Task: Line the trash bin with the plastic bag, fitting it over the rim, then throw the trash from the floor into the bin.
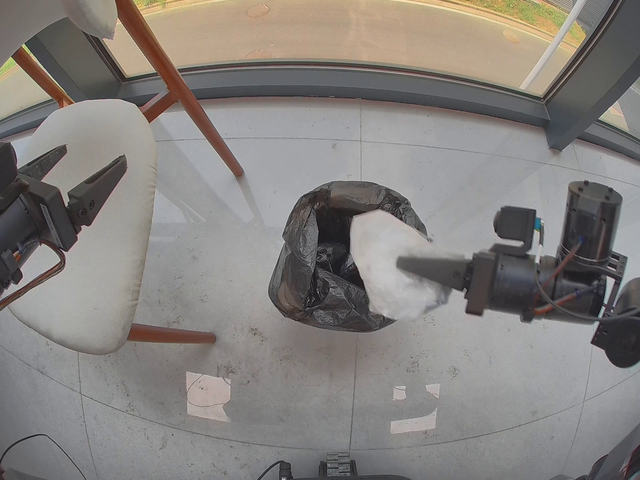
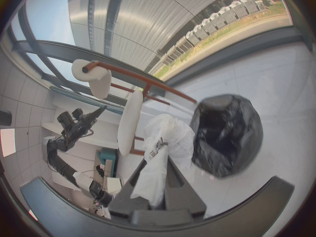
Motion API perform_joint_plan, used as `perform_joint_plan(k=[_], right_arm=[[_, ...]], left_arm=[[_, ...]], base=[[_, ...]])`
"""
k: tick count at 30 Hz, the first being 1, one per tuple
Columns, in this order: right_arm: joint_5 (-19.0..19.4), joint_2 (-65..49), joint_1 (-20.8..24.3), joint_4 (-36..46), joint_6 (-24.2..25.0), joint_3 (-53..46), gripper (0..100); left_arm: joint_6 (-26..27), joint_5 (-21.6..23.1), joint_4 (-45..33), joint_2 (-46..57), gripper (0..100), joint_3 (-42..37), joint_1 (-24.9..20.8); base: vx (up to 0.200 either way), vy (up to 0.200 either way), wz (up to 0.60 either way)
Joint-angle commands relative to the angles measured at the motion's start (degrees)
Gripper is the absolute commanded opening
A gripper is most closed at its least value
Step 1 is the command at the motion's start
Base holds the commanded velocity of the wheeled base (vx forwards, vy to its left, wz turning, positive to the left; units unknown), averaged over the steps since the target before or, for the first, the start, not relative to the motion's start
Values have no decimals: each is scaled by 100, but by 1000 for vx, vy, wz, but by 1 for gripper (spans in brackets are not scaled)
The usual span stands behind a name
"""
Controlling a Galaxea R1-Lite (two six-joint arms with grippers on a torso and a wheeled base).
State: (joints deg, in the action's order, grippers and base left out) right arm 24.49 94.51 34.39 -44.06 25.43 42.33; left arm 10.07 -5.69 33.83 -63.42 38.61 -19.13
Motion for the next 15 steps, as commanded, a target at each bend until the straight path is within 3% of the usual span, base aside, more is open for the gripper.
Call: perform_joint_plan(k=[1,10,11,15], right_arm=[[-23,1096,-38,-507,-12,566,0],[-6,1166,-407,-569,-82,777,0],[3,1157,-477,-578,-117,804,100],[3,1139,-618,-578,-161,839,100]], left_arm=[[13,-2,229,66,100,-275,41],[39,-2,229,66,100,-178,41],[39,-2,229,66,100,-169,49],[48,-20,229,93,100,-169,67]], base=[[0,0,0],[0,0,0],[0,0,0],[0,0,0]])
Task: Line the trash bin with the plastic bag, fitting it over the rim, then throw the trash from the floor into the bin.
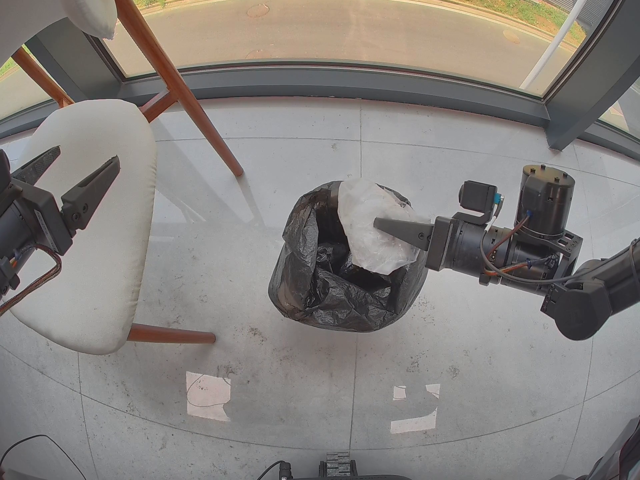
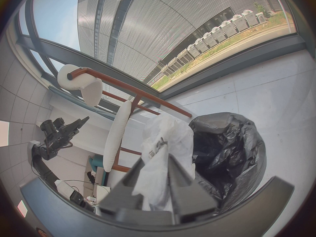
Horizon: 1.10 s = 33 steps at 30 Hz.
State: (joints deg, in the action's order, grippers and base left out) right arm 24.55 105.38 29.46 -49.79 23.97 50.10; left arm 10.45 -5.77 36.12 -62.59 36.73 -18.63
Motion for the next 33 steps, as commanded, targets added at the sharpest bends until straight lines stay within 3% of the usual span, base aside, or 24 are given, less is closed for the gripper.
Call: perform_joint_plan(k=[1,9,10,12,18,23,24,25,29,30,31,33], right_arm=[[-3,44,-134,-5,-15,43,100],[-21,-369,-283,-224,-15,-97,100],[-56,-957,-371,-734,47,-545,100],[-196,-1529,-450,-936,29,-967,100],[-1146,-3339,-1022,-919,-252,-2277,100],[-1075,-5009,-1602,-840,-384,-3077,100],[-1075,-5748,-1760,-541,-384,-3156,100],[-1075,-5748,-1760,-541,-384,-3156,100],[-1058,-7716,-2235,1560,-437,-3340,100],[-1058,-7716,-2235,1560,-437,-3340,100],[-1023,-8498,-2322,2518,-533,-3455,100],[-961,-9360,-2322,3502,-946,-3578,100]], left_arm=[[19,-21,0,18,100,18,17],[28,-74,9,80,100,-17,369],[10,-74,-53,634,100,-43,615],[1,-83,-88,1029,100,-149,694],[-16,-83,-26,2356,100,-1405,720],[-34,-56,-35,3534,100,-2205,694],[-60,-83,-105,4000,100,-2320,729],[-60,-83,-105,4000,100,-2320,729],[-131,-83,-316,4615,100,-2662,905],[-131,-83,-316,4615,100,-2662,905],[-166,-74,-562,4949,100,-2829,922],[-263,-83,-984,5415,100,-2944,931]], base=[[0,0,0],[0,0,0],[0,0,0],[0,0,0],[0,0,0],[0,0,0],[0,0,0],[0,0,0],[0,0,0],[0,0,0],[0,0,0],[0,0,0]])
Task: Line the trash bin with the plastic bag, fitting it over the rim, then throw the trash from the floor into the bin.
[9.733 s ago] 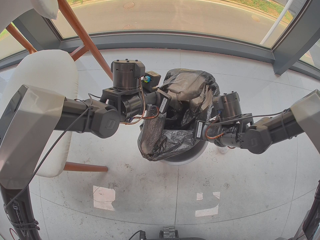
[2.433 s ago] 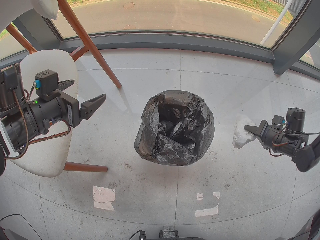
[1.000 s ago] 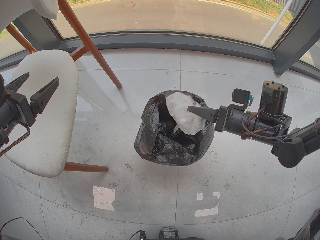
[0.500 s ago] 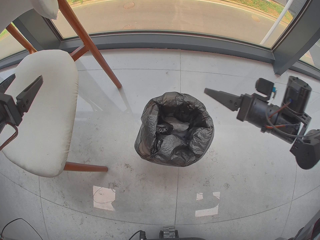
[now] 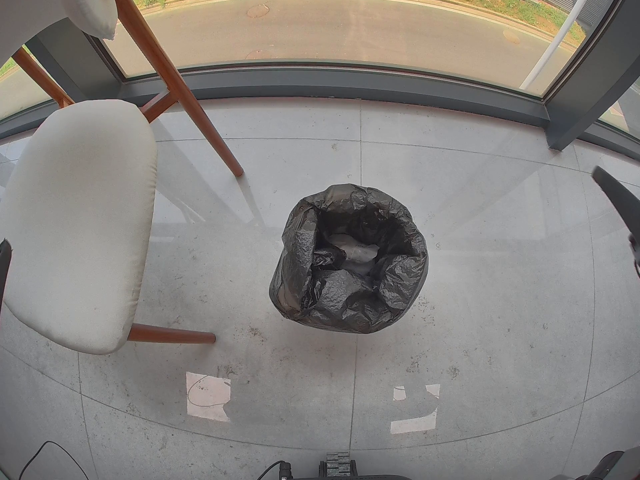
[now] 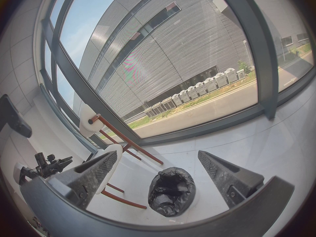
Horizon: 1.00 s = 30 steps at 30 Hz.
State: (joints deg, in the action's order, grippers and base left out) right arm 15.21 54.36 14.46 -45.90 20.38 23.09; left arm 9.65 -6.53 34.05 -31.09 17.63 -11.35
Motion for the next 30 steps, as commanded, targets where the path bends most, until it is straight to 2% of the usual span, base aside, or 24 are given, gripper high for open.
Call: perform_joint_plan(k=[1,3,5,7,8,10,12,13,14,17,21,24,28,30], right_arm=[[8,-4689,-804,3632,-922,-955,100],[-36,-4996,-813,4054,-1326,-1193,100],[-45,-4908,-804,3816,-1485,-1527,100],[-62,-4891,-804,3350,-1511,-2001,100],[-62,-4882,-804,3175,-1546,-2265,100],[-185,-4891,-804,3500,-1695,-2309,100],[-493,-4891,-813,3939,-1713,-2309,100],[-493,-4891,-813,3939,-1713,-2309,100],[-739,-4873,-804,4229,-1652,-2309,100],[-889,-4873,-804,4194,-1660,-2309,100],[-1776,-4891,-813,4572,-1766,-2309,100],[-1750,-4873,-822,4563,-1775,-2309,100],[-1724,-4864,-839,4642,-1862,-2291,100],[-1706,-4847,-1200,4669,-1915,-2283,100]], left_arm=[[-218,-6,-1041,2520,100,-1095,203],[-298,-15,-1067,2555,100,-1279,212],[-385,-15,-768,2511,100,-1446,212],[-377,38,-786,2511,100,-1745,212],[-385,47,-997,2511,100,-1763,203],[-385,117,-1990,2520,100,-1763,203],[-403,152,-2719,2511,100,-1763,203],[-403,152,-2719,2511,100,-1763,203],[-491,232,-3176,2511,100,-1745,203],[-614,451,-3071,2511,100,-1763,212],[-790,425,-3071,2511,100,-1754,265],[-1440,135,-3264,2493,100,-1745,309],[-1299,161,-3255,2502,100,-1745,370],[-1106,161,-3229,2529,100,-1763,713]], base=[[0,0,0],[0,0,0],[0,0,0],[0,0,0],[0,0,0],[0,0,0],[0,0,0],[0,0,0],[0,0,0],[0,0,0],[0,0,0],[0,0,0],[0,0,0],[0,0,0]])
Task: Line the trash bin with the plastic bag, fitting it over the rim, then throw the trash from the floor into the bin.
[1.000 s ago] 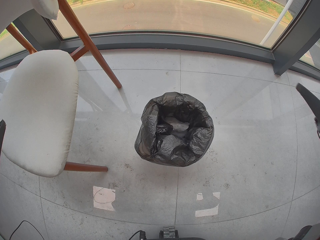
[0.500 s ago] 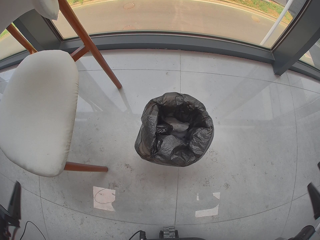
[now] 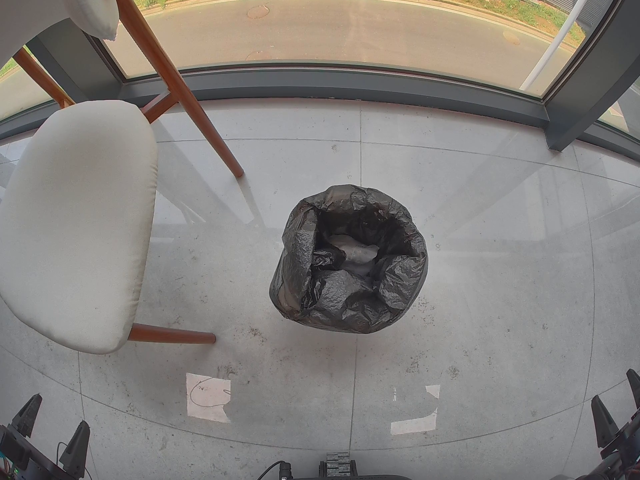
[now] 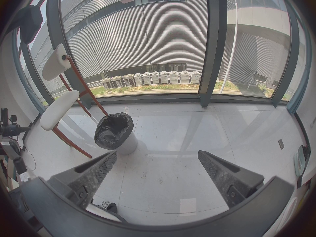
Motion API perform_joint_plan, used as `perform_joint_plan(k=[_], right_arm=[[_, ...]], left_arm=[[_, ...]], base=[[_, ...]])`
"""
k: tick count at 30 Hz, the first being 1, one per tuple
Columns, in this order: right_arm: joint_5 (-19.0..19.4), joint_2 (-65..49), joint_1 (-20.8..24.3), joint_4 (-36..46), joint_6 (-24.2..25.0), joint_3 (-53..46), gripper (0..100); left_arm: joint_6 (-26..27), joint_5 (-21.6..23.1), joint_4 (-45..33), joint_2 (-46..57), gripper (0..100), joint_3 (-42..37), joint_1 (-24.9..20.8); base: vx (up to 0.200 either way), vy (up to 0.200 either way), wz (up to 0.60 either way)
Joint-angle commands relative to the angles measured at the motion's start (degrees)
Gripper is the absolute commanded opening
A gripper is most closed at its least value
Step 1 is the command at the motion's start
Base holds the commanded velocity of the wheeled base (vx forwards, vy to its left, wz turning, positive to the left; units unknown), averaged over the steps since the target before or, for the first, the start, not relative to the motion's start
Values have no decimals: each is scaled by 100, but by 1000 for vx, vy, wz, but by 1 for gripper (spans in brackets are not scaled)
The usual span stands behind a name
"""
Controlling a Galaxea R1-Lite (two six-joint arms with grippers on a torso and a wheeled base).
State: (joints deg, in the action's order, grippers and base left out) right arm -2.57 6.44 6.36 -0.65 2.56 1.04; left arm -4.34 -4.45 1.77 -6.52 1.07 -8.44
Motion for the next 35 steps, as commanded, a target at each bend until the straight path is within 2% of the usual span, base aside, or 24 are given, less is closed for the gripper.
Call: perform_joint_plan(k=[1,2,5,7,13,20,35], right_arm=[[73,-55,-408,144,-133,-77,100],[90,-108,-548,135,-151,-86,100],[134,-459,-610,109,-177,-95,100],[292,-644,-610,82,-238,-104,100],[398,-609,-601,82,-274,-104,100],[415,-600,-610,82,-344,-104,100],[345,-609,-601,109,-300,-104,100]], left_arm=[[311,-38,8,72,100,-107,439],[504,199,-63,230,100,-107,641],[794,709,-194,573,100,-107,756],[759,700,-177,556,100,-107,782],[742,682,-203,538,100,-107,773],[557,682,-194,547,100,-107,791],[539,682,-212,547,100,-98,791]], base=[[0,0,0],[0,0,0],[0,0,0],[0,0,0],[0,0,0],[0,0,0],[0,0,0]])
